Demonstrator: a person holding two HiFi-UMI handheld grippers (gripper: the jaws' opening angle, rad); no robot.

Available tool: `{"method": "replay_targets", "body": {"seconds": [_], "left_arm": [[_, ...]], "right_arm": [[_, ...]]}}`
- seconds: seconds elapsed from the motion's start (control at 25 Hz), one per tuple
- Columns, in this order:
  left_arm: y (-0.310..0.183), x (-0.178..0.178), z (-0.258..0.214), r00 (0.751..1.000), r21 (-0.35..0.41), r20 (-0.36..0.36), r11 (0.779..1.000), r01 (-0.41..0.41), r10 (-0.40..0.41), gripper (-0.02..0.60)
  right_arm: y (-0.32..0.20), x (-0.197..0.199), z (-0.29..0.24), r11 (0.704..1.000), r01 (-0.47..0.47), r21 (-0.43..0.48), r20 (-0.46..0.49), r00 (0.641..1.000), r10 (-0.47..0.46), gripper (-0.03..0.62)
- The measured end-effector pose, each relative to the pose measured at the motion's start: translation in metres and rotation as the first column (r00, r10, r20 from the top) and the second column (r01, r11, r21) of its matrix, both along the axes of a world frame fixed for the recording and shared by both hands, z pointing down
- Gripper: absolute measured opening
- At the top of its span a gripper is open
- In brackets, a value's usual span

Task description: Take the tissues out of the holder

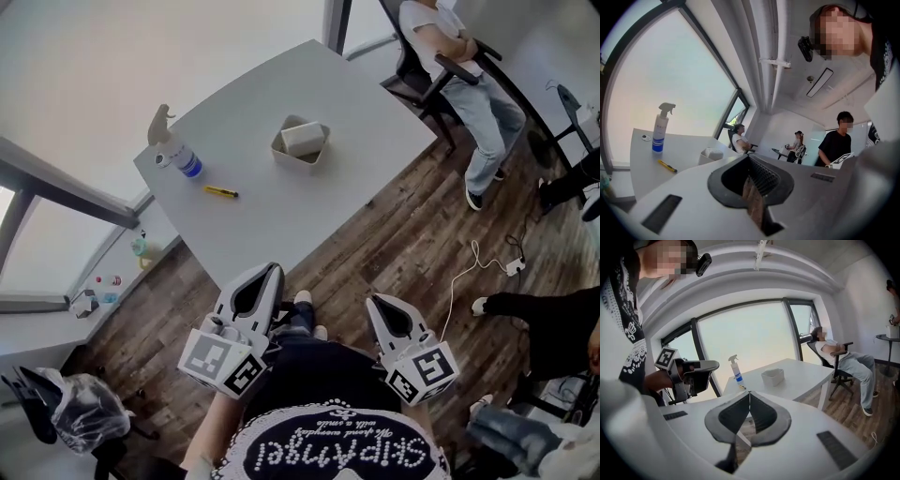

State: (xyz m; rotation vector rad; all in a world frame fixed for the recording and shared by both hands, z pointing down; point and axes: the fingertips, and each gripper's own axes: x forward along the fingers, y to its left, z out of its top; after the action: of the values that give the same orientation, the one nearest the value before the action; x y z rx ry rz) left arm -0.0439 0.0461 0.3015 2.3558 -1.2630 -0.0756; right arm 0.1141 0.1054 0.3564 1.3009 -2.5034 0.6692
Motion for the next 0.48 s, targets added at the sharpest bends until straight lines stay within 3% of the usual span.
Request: {"method": "replay_targets", "body": {"seconds": [0.24,0.48], "left_arm": [[-0.012,-0.025,0.009,0.998,-0.018,0.005,0.998,0.058,-0.058,0.002],[-0.022,-0.029,0.013,0.999,-0.033,-0.003,0.998,0.048,-0.048,0.002]], "right_arm": [[-0.016,-0.019,0.005,0.999,0.046,-0.018,0.001,0.999,-0.046,0.012],[-0.025,-0.025,0.008,0.999,0.044,-0.025,0.002,0.999,-0.044,0.012]]}}
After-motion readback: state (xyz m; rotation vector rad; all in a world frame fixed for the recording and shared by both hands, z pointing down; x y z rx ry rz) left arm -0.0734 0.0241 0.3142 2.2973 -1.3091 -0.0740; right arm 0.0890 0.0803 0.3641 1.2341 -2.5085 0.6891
